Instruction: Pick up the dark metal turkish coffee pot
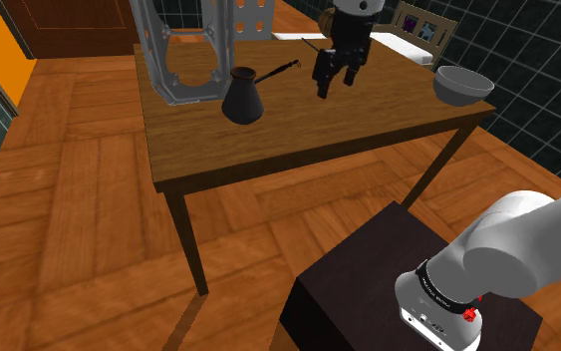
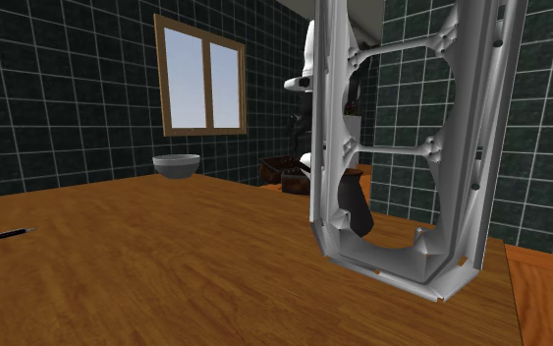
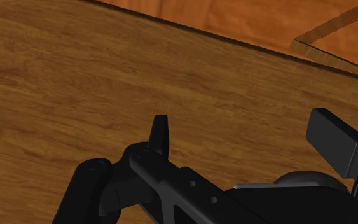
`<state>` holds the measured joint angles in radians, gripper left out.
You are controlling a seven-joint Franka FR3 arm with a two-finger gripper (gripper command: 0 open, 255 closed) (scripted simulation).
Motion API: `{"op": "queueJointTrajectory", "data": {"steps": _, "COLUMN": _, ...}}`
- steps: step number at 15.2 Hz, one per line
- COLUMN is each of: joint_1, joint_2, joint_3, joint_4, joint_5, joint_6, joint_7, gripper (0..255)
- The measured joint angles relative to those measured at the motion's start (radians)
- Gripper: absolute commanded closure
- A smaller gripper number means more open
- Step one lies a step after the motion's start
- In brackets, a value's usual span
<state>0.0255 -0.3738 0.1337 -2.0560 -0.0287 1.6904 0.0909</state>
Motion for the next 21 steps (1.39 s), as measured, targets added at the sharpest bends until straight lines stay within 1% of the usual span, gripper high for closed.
{"op": "queueJointTrajectory", "data": {"steps": 4, "joint_1": 0.009, "joint_2": 0.156, "joint_3": 0.037, "joint_4": 0.151, "joint_5": -0.004, "joint_6": 0.007, "joint_7": 0.057, "gripper": 0}}
{"op": "queueJointTrajectory", "data": {"steps": 11, "joint_1": 0.041, "joint_2": 0.422, "joint_3": 0.088, "joint_4": 0.471, "joint_5": -0.037, "joint_6": -0.047, "joint_7": 0.155, "gripper": 0}}
{"op": "queueJointTrajectory", "data": {"steps": 14, "joint_1": 0.068, "joint_2": 0.565, "joint_3": 0.104, "joint_4": 0.654, "joint_5": -0.065, "joint_6": -0.088, "joint_7": 0.195, "gripper": 0}}
{"op": "queueJointTrajectory", "data": {"steps": 17, "joint_1": 0.101, "joint_2": 0.702, "joint_3": 0.111, "joint_4": 0.852, "joint_5": -0.093, "joint_6": -0.149, "joint_7": 0.224, "gripper": 0}}
{"op": "queueJointTrajectory", "data": {"steps": 18, "joint_1": 0.107, "joint_2": 0.72, "joint_3": 0.112, "joint_4": 0.871, "joint_5": -0.097, "joint_6": -0.15, "joint_7": 0.23, "gripper": 0}}
{"op": "queueJointTrajectory", "data": {"steps": 21, "joint_1": 0.106, "joint_2": 0.724, "joint_3": 0.111, "joint_4": 0.844, "joint_5": -0.097, "joint_6": -0.118, "joint_7": 0.233, "gripper": 0}}
